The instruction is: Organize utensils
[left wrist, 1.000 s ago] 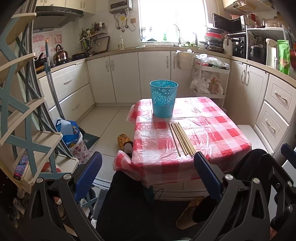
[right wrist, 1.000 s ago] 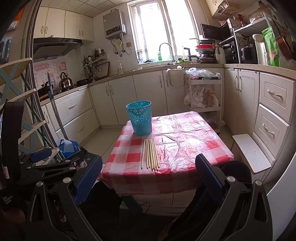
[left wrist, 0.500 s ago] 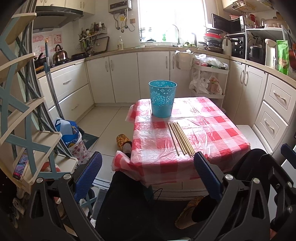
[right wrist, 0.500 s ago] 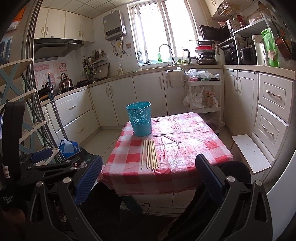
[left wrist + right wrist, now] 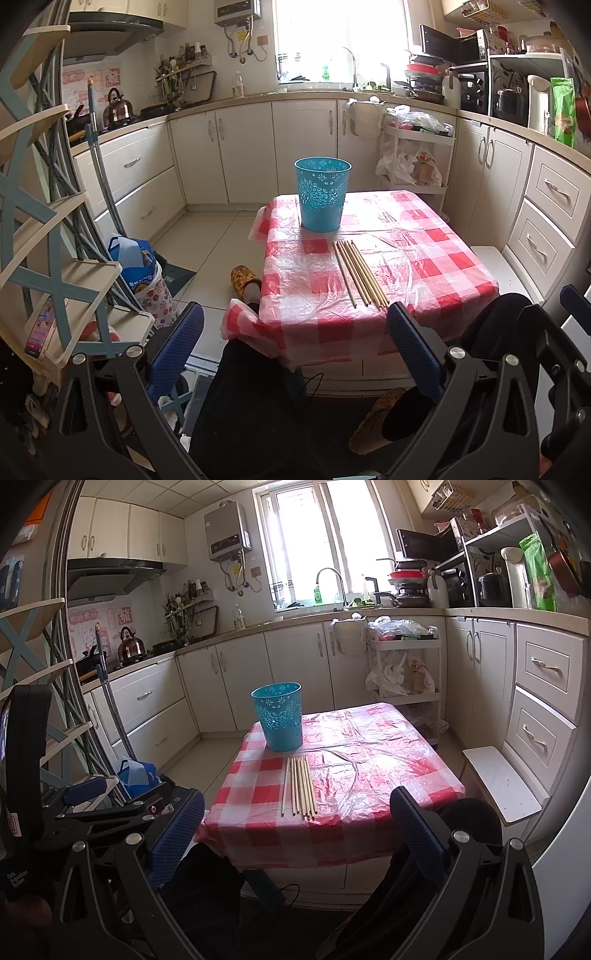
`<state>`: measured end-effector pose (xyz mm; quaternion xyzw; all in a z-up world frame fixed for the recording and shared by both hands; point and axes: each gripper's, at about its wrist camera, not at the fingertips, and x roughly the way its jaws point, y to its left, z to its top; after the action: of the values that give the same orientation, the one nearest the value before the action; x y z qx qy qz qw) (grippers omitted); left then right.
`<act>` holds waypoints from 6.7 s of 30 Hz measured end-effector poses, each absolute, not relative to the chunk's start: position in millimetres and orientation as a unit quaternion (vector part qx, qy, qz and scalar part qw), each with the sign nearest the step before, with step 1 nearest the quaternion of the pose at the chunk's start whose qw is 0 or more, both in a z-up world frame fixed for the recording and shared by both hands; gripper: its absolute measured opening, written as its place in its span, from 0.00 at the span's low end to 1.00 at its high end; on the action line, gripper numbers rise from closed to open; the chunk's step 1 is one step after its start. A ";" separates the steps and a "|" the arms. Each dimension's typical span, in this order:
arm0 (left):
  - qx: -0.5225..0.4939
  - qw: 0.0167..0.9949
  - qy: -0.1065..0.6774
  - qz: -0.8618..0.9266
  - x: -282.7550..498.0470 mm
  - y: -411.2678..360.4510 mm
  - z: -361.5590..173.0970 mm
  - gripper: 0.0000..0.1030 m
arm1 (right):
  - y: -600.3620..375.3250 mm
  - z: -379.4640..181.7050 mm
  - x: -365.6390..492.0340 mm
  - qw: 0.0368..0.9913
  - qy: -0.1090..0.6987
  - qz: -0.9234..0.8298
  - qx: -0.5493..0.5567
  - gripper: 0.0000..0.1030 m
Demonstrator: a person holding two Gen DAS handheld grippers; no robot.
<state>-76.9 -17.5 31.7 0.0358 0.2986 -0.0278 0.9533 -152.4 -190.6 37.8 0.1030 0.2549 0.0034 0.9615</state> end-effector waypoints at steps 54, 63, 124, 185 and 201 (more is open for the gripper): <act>-0.019 0.903 0.428 -0.034 63.2 4.5 -56.4 0.93 | -217.8 -87.0 77.9 0.903 0.421 0.064 0.055 0.60; -0.015 0.884 0.465 -0.041 144.2 -22.4 -101.4 0.93 | -213.7 -145.5 189.9 0.869 0.483 0.089 0.058 0.33; -0.058 0.907 0.362 -0.207 254.2 -51.6 -35.4 0.04 | -277.0 -161.2 225.7 0.857 0.467 0.121 0.181 0.06; -0.156 0.940 0.303 -0.032 239.0 62.6 -83.9 0.69 | -202.8 39.8 385.7 0.960 0.154 0.097 0.214 0.06; -0.177 0.933 0.312 -0.032 230.8 76.2 -90.5 0.69 | -177.9 4.5 378.6 0.956 0.237 0.112 0.132 0.22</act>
<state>230.8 76.2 -90.5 -0.1774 0.3124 -0.0317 0.9327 378.6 -177.9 4.5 0.1322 0.2365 0.1122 0.9560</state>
